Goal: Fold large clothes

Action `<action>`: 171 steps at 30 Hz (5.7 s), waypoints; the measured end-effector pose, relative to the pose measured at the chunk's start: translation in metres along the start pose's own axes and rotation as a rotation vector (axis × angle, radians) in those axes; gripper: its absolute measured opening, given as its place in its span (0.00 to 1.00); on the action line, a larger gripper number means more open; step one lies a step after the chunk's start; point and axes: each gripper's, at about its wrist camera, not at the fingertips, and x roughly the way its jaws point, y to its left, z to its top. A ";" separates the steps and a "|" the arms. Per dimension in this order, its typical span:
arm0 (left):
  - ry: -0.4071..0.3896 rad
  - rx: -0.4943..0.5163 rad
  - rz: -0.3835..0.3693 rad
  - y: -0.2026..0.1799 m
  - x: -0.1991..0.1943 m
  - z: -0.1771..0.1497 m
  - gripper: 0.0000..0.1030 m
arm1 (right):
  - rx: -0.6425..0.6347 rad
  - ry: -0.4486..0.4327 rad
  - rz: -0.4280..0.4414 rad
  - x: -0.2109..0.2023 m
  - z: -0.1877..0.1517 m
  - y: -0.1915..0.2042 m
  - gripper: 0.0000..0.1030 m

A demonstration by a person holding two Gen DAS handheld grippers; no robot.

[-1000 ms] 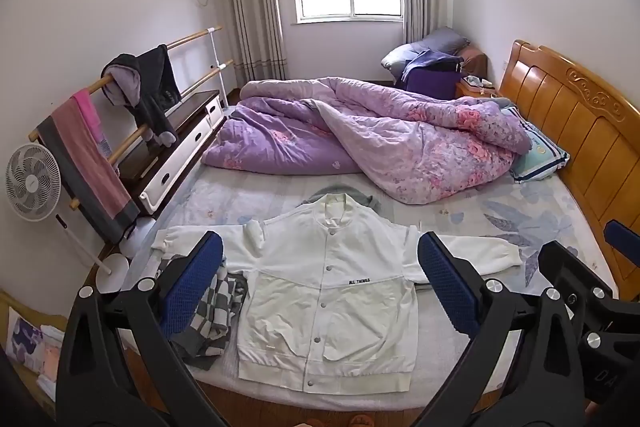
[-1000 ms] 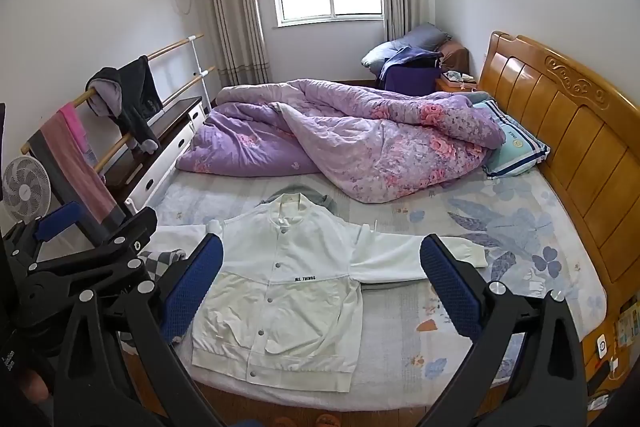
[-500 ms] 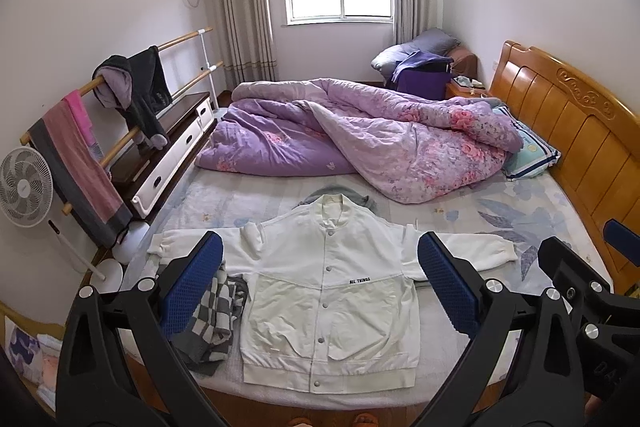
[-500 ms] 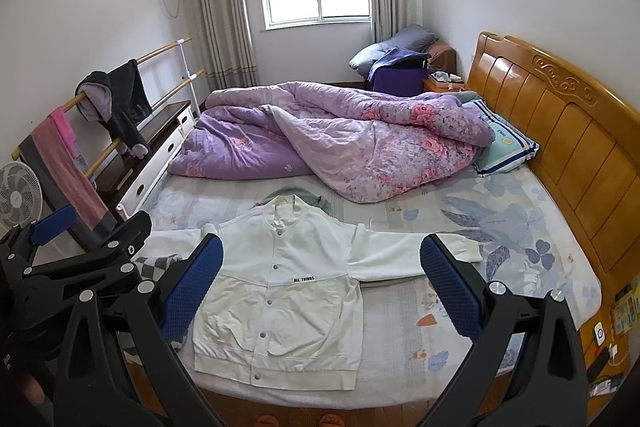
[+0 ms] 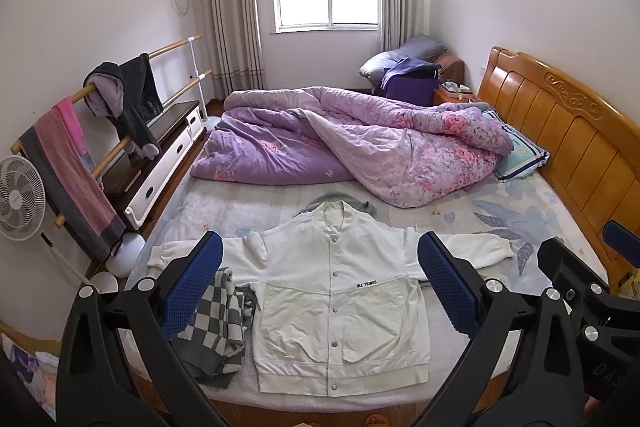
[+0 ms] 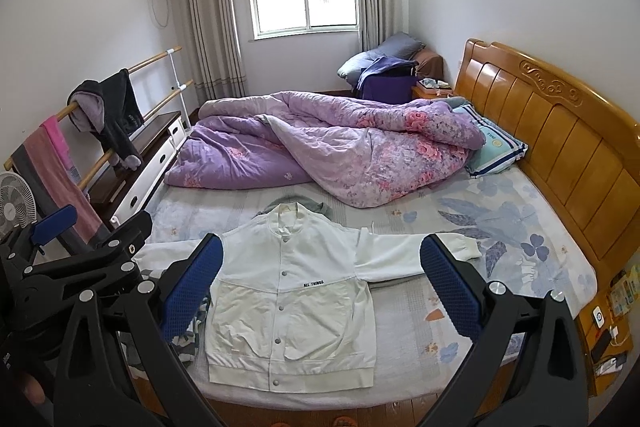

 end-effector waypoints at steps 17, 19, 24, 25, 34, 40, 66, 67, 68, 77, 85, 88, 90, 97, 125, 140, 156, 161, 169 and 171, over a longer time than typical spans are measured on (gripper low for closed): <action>0.006 -0.008 -0.019 0.023 0.002 -0.003 0.95 | -0.009 -0.001 -0.033 -0.002 -0.003 0.030 0.93; 0.008 -0.007 -0.016 0.021 0.002 -0.004 0.95 | -0.008 -0.002 -0.034 -0.001 -0.004 0.032 0.93; 0.009 -0.009 -0.018 0.022 0.003 -0.004 0.95 | -0.010 0.002 -0.037 0.000 -0.004 0.032 0.93; 0.012 -0.008 -0.019 0.024 0.007 -0.003 0.95 | -0.010 0.004 -0.038 0.001 -0.004 0.033 0.93; 0.014 -0.007 -0.021 0.025 0.010 -0.003 0.95 | -0.007 0.011 -0.045 0.002 -0.004 0.036 0.93; 0.015 -0.006 -0.021 0.026 0.010 -0.004 0.95 | -0.006 0.011 -0.043 0.001 -0.004 0.034 0.93; 0.027 -0.001 -0.029 0.026 0.016 -0.008 0.95 | 0.001 0.024 -0.054 0.003 -0.010 0.036 0.93; 0.030 0.001 -0.033 0.027 0.017 -0.012 0.95 | 0.003 0.027 -0.057 0.003 -0.011 0.035 0.93; 0.033 0.003 -0.035 0.026 0.017 -0.013 0.95 | 0.005 0.030 -0.061 0.004 -0.012 0.037 0.93; 0.072 0.016 -0.048 0.034 0.037 -0.025 0.95 | 0.018 0.075 -0.071 0.020 -0.015 0.044 0.93; 0.129 0.001 -0.017 0.027 0.087 -0.006 0.95 | -0.001 0.120 -0.028 0.073 0.003 0.034 0.93; 0.158 -0.006 0.005 0.020 0.111 0.009 0.95 | -0.018 0.144 0.003 0.100 0.018 0.026 0.93; 0.173 -0.013 0.013 0.013 0.130 0.019 0.95 | -0.031 0.152 0.025 0.117 0.027 0.020 0.93; 0.262 -0.035 0.057 0.001 0.201 0.042 0.95 | -0.079 0.255 0.089 0.190 0.052 0.006 0.93; 0.649 -0.276 0.028 0.301 0.457 -0.077 0.95 | -0.274 0.632 0.123 0.446 -0.036 0.213 0.92; 0.597 -1.280 0.137 0.671 0.562 -0.274 0.95 | -0.114 0.892 0.196 0.629 -0.156 0.320 0.51; 0.573 -1.179 0.191 0.686 0.594 -0.306 0.08 | -0.095 0.966 0.217 0.690 -0.200 0.332 0.04; 0.439 -1.117 0.146 0.674 0.555 -0.258 0.07 | 0.038 1.055 0.168 0.725 -0.230 0.307 0.01; 0.221 -0.960 -0.006 0.579 0.507 -0.143 0.07 | 0.079 1.125 0.253 0.748 -0.239 0.301 0.00; 0.205 -0.928 -0.071 0.542 0.512 -0.115 0.07 | 0.141 1.129 0.342 0.747 -0.233 0.289 0.00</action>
